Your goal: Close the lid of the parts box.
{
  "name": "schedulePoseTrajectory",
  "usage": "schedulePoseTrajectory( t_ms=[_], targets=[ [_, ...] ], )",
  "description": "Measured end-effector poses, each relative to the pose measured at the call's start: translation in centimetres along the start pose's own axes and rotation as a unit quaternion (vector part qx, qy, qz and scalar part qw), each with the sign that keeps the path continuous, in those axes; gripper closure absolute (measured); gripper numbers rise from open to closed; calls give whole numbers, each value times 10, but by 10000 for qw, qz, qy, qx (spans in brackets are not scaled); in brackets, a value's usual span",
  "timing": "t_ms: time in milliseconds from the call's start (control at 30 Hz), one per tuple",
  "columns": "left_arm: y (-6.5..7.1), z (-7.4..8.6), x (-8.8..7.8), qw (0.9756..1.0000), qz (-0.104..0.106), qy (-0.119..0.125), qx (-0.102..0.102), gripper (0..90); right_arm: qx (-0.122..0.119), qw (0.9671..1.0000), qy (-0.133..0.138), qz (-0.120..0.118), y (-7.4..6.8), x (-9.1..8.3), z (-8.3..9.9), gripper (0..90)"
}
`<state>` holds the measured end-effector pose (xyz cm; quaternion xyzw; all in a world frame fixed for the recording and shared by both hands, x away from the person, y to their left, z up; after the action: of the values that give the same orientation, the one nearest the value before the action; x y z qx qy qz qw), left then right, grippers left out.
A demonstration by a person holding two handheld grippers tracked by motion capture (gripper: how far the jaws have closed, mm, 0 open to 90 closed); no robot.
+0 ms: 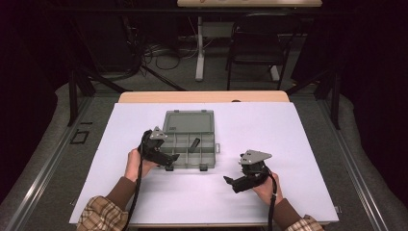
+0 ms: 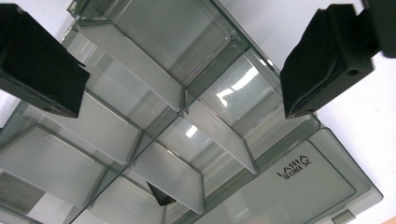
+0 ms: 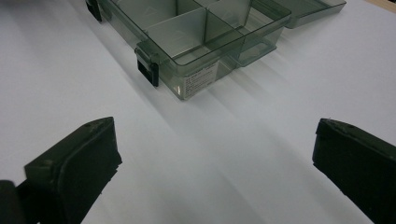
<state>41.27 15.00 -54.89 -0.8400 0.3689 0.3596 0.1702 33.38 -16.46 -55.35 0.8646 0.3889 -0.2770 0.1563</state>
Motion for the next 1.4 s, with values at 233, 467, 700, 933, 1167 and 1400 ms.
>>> schedulePoseTrajectory(
  t_ms=[233, 467, 700, 933, 1167, 1400],
  targets=[
    [4, -2, 3, 9998, -134, 3, 134, 178, -15, 10000, 4, -16, 0, 0, 0, 0],
    [6, -2, 10, 9994, -252, -165, 195, 368, -23, 10000, -10, -37, 0, 1, 0, 0],
    [8, -4, 15, 9991, -290, -181, 254, 475, -42, 10000, -47, -57, 0, 2, 1, 0],
    [11, -5, 16, 9986, -452, -213, 188, 536, -39, 10000, -20, -33, 0, 1, 1, 0],
    [12, -5, 16, 9986, -484, -206, 95, 557, -58, 10000, -18, -11, -1, 0, 0, 0],
    [12, -5, 16, 9986, -483, -186, 91, 559, -62, 9999, 46, 74, -2, -1, -7, 0]
  ],
)
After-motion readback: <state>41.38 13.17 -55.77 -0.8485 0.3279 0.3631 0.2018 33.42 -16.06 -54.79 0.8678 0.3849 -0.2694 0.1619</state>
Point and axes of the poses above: each handheld gripper's, and its own axes: x roughly forward along the jaws, z roughly out of its underside, y roughly to its right, the point moved 3 cm from there along x, roughly forward along the jaws
